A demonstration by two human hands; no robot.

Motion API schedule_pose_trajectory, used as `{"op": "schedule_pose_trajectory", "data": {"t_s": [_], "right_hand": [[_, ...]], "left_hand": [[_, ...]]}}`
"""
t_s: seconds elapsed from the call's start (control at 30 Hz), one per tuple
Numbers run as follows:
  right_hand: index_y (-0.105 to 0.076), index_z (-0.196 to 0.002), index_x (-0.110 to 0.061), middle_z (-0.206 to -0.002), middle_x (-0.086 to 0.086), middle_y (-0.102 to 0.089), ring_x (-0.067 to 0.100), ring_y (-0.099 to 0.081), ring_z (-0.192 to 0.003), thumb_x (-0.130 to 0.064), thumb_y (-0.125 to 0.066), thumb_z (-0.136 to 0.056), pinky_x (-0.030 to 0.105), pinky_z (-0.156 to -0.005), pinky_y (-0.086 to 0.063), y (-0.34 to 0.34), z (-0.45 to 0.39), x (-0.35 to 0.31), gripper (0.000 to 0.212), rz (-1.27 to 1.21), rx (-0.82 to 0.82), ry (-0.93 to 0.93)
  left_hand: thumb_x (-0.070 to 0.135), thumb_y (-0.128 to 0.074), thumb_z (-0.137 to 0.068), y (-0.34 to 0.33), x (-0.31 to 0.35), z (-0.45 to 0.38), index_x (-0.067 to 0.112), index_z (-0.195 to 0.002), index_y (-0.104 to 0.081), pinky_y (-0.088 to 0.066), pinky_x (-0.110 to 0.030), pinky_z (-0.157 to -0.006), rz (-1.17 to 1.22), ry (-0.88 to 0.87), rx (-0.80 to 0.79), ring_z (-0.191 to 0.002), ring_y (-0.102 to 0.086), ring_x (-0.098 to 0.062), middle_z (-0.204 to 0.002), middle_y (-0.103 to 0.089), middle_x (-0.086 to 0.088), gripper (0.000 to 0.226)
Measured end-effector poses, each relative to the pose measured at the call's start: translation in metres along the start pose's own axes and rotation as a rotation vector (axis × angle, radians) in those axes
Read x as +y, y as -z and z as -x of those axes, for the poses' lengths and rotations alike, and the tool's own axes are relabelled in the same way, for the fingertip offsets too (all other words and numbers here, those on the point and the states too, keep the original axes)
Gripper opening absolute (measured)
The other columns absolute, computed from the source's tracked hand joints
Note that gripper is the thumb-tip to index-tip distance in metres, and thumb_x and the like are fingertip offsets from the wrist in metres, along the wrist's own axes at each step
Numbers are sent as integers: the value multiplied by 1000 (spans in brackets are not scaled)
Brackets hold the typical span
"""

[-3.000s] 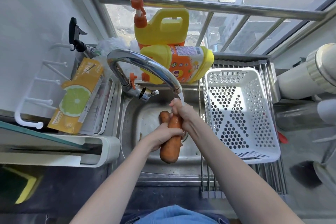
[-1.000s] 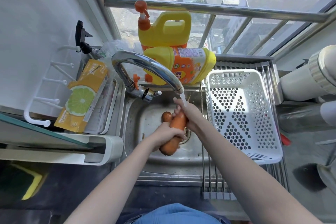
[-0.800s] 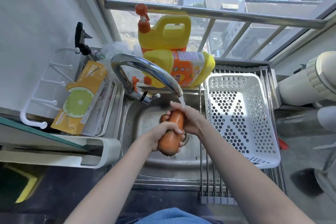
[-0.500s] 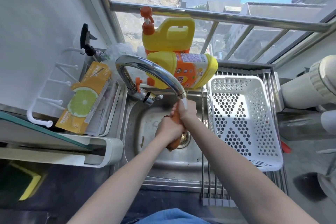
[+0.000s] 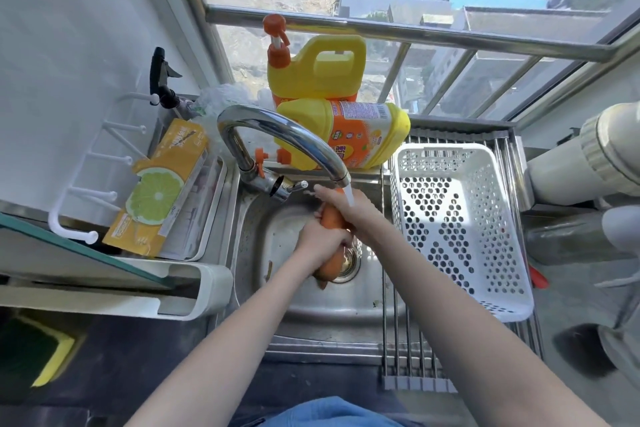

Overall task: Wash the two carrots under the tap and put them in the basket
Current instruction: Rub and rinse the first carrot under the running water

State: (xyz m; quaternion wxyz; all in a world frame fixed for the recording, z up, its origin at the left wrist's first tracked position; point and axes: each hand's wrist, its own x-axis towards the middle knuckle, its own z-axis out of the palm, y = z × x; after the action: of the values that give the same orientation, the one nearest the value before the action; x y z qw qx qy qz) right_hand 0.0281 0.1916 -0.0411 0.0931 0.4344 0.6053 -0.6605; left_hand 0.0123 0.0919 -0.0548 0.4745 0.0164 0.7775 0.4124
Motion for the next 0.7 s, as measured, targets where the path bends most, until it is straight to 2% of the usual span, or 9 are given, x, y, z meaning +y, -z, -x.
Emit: {"op": "schedule_pose_trajectory", "data": {"t_s": [0.1,0.17,0.2,0.3,0.4,0.5,0.57,0.63,0.7], "right_hand": [[-61,-88,-6,-80,9,-68,25,-67,-92,-27,-66,-90,40,-94,-52,12,9,7,21,-313,-299,-56],[-60,-76,-9,-87,10,-72,24,-69,-90,-20,-58,-91,41,-91,-52,14,14,9,19,-522,-364,-89],[-55,-71,-11,-82,9,-72,23,-70,-83,-19,-56,-92,40,-85,-53,14,17,8,22,-586,-362,-109],[-47,-66,-13,-49,2,-54,17,-56,-49,-18,-57,-94,28,-57,-50,4,14,4,31,-588,-172,-162],[-56,-71,-10,-43,1,-49,14,-45,-37,-14,-61,-91,20,-42,-41,-5,7,3,21,-585,67,-177],[-62,-77,-8,-60,7,-60,22,-56,-53,-20,-63,-90,20,-48,-46,-4,6,1,18,-300,173,-133],[-68,-92,4,-82,16,-67,33,-64,-80,-22,-60,-93,11,-42,-38,-6,6,-3,27,-117,281,-68],[-66,-100,9,-96,20,-68,35,-64,-96,-24,-58,-93,21,-52,-38,-11,6,-5,34,-39,414,-51],[-64,-86,2,-97,21,-68,36,-62,-92,-22,-58,-92,27,-63,-35,-19,4,-4,25,-8,526,-36]], "left_hand": [[4,-69,-55,18,4,6,3,-73,-55,-53,-39,-64,86,37,-331,-51,-63,-23,-68,-59,-14,22],[9,-68,-50,25,10,11,4,-74,-57,-49,-49,-73,138,121,-525,-53,-64,-27,-66,-61,-15,26],[11,-68,-49,25,12,11,5,-75,-58,-49,-52,-76,131,136,-557,-56,-64,-27,-66,-63,-14,28],[15,-72,-42,17,14,7,3,-87,-60,-53,-62,-81,16,142,-382,-73,-70,-32,-77,-69,-17,48],[21,-68,-33,2,12,2,8,-91,-60,-57,-60,-73,3,105,-182,-85,-70,-37,-91,-69,-20,60],[28,-62,-53,-8,10,1,19,-102,-58,-57,-44,-80,-208,0,-39,-88,-67,-31,-92,-69,-8,50],[33,-56,-73,-10,9,7,28,-114,-56,-52,-39,-83,-380,-78,106,-95,-65,-31,-98,-70,-4,41],[33,-50,-87,-12,8,9,27,-120,-53,-47,-37,-84,-515,-147,252,-104,-62,-31,-106,-68,-4,34],[31,-50,-91,-14,6,11,22,-126,-48,-44,-35,-82,-601,-208,327,-109,-60,-31,-112,-67,-6,36]]}}
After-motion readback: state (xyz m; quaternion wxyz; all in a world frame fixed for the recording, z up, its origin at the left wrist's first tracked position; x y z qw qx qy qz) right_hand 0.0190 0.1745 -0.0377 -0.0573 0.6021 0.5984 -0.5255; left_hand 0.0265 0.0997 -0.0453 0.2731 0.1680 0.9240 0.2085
